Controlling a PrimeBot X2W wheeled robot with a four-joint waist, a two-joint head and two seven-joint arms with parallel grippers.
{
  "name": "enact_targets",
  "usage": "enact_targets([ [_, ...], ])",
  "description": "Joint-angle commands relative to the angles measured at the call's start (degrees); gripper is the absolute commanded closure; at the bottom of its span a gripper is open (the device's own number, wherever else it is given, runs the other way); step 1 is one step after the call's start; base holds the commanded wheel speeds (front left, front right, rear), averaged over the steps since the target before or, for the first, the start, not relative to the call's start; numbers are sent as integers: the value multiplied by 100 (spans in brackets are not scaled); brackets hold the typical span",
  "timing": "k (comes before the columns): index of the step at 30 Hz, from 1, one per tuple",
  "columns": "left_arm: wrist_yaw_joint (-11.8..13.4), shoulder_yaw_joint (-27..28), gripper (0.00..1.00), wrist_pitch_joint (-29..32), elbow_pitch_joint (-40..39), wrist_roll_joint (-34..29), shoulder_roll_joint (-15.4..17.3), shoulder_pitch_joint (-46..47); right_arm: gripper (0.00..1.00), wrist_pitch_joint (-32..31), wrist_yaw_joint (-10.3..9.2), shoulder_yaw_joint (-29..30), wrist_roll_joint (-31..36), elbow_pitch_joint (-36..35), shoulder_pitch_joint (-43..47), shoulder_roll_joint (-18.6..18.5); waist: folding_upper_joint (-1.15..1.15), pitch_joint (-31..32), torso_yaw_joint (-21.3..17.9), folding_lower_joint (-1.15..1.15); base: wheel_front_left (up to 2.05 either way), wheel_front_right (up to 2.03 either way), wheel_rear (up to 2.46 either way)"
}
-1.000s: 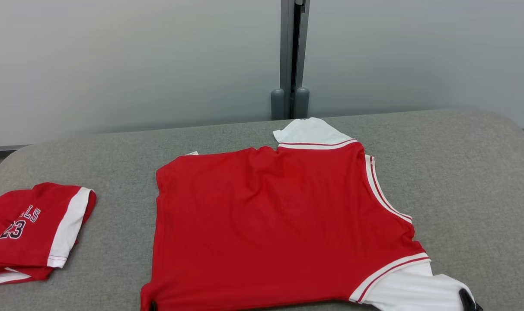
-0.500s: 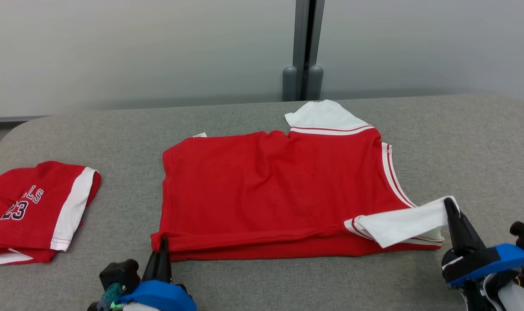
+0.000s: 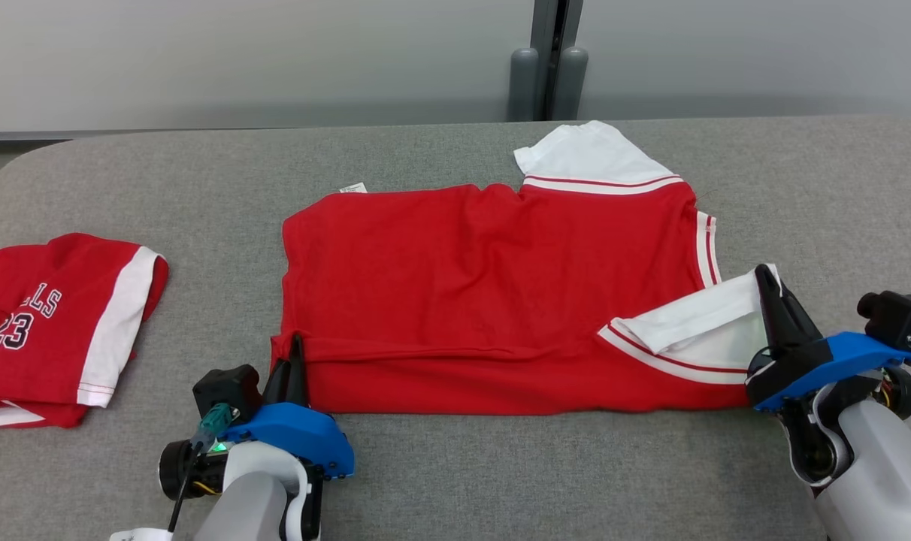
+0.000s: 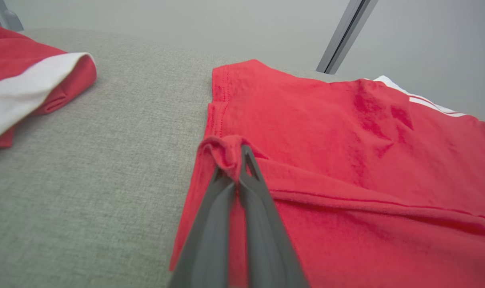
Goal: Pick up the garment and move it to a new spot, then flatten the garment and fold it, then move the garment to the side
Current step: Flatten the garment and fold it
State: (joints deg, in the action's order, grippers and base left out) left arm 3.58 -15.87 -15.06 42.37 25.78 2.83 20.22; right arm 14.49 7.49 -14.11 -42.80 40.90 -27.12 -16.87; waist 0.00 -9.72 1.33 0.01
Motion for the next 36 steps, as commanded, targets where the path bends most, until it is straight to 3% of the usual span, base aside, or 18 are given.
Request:
enact_targets([
  [1, 35, -25, 100, -16, 42, 25, 10, 138, 100, 45, 0, 5, 57, 110, -160, 28, 0, -26, 2, -1, 0, 0, 0],
  [6, 122, -6, 100, -16, 66, -69, 12, 268, 100, 74, 0, 212, 321, 433, -460, 102, 0, -81, -4, -1, 0, 0, 0],
  [7, 162, 12, 91, -16, 33, -103, 12, 274, 61, 74, 0, 291, 424, 398, -503, 92, 0, -89, -1, -1, 0, 0, 0],
  [8, 216, 44, 58, -16, -18, -147, 13, 270, 0, 73, 0, 317, 554, 332, -507, 103, 0, -93, 2, -1, 0, 0, 0],
  [9, 272, 73, 0, -16, -44, -191, 13, 243, 0, 73, 0, 377, 672, 260, -487, 124, 0, -94, 3, -1, 0, 0, 0],
  [15, 471, 217, 0, -16, -313, -562, 9, 0, 0, 72, 0, 759, 1595, -151, -195, 176, 0, 12, -4, -1, 0, 0, 0],
  [18, 534, 252, 0, -15, -641, -1033, 60, -273, 0, 71, 0, 989, 2150, -451, 67, 292, 0, 131, -18, -1, 0, 0, 0],
  [24, 481, 309, 0, -15, -998, -1605, 100, -942, 0, 72, 0, 1212, 2877, -766, 803, 606, 0, 440, -52, -1, 0, 0, 0],
  [36, 366, 485, 0, -15, -1379, -1968, 54, -2071, 0, 72, 0, 1545, 3235, -827, 1961, 1077, 0, 1046, -141, -1, 0, 0, 0],
])
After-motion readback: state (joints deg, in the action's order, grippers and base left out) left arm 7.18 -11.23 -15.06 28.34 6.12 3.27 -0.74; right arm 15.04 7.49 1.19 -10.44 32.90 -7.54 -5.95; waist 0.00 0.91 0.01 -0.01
